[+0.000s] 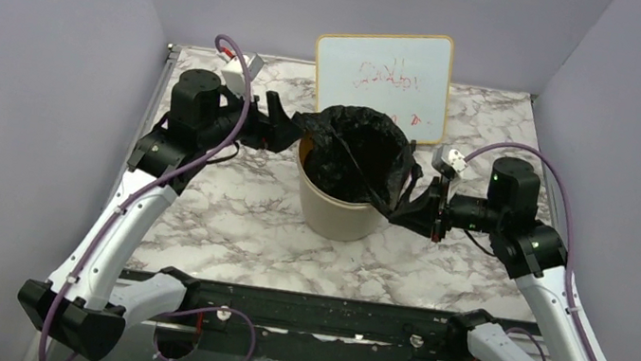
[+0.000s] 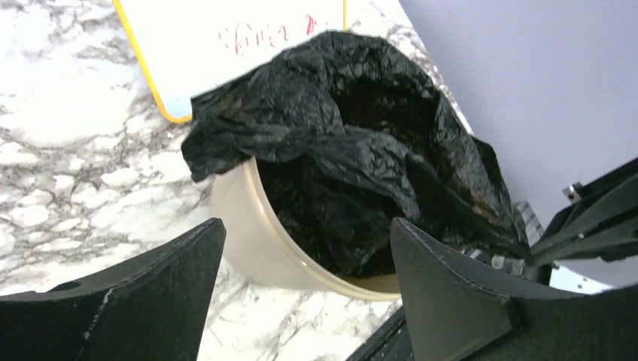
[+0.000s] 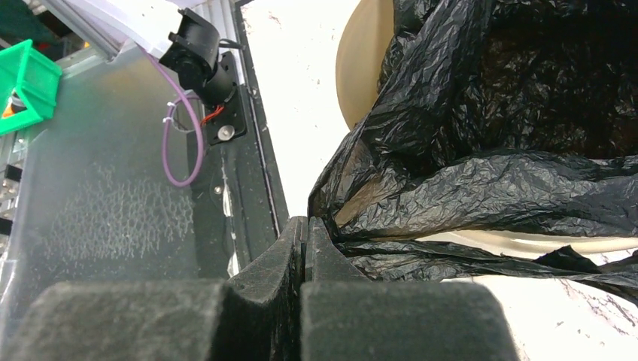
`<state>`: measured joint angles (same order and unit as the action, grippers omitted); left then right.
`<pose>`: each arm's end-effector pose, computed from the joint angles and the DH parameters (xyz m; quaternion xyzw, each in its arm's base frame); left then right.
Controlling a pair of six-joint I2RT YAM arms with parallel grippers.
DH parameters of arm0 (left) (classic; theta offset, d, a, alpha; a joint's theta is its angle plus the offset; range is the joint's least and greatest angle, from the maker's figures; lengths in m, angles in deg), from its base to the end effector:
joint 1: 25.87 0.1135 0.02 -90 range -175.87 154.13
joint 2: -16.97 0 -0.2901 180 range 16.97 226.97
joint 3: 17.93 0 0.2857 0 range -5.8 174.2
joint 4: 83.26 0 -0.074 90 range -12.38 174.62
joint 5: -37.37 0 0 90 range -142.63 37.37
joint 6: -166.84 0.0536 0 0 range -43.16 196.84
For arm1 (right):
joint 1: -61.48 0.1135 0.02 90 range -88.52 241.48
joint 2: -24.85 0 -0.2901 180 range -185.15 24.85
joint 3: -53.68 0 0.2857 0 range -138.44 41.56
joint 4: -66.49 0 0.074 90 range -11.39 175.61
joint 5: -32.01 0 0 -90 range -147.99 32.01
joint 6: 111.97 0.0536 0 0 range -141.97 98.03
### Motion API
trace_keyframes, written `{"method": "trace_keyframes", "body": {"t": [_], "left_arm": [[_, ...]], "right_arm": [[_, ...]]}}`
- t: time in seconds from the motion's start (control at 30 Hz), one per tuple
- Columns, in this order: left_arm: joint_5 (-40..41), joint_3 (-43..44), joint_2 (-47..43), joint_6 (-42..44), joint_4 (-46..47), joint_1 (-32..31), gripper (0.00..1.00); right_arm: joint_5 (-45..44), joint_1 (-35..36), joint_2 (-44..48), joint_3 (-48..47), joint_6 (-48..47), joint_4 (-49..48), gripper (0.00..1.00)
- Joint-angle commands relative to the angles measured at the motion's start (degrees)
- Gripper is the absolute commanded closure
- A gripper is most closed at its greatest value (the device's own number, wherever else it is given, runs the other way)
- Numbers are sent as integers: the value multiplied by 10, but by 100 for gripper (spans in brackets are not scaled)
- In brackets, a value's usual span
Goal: Put the trash bags into the trash bin
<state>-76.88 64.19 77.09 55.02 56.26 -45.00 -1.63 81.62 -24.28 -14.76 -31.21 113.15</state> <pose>0.2355 -0.1050 0.4331 0.1041 0.7960 -0.3595 0.4756 0.1648 0.1080 0.3797 -0.4284 0.6661 0.4451 0.4179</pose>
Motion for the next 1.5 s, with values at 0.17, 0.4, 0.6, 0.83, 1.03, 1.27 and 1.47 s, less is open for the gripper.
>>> {"method": "trace_keyframes", "body": {"t": [0.17, 0.4, 0.6, 0.83, 1.03, 1.27, 1.47], "left_arm": [[-123, 49, 65, 247, 60, 2, 17], [-178, 60, 65, 528, -24, 14, 20], [-247, 49, 56, 613, -48, 51, 22], [-301, 85, 101, 689, -101, 60, 23], [-276, 116, 148, 685, -114, 60, 35], [-306, 126, 166, 701, -134, 59, 52], [-307, 128, 179, 710, -140, 55, 55]], "right_arm": [[-83, 0, -3, -18, 6, -20, 99], [-106, 0, -20, -40, 23, -26, 99], [-116, 0, -26, -51, 21, -23, 99], [-120, 0, -26, -54, 28, -27, 99], [-122, -1, -27, -59, 30, -24, 99], [-127, -1, -33, -67, 27, -18, 99], [-130, 0, -34, -68, 30, -17, 99]]}}
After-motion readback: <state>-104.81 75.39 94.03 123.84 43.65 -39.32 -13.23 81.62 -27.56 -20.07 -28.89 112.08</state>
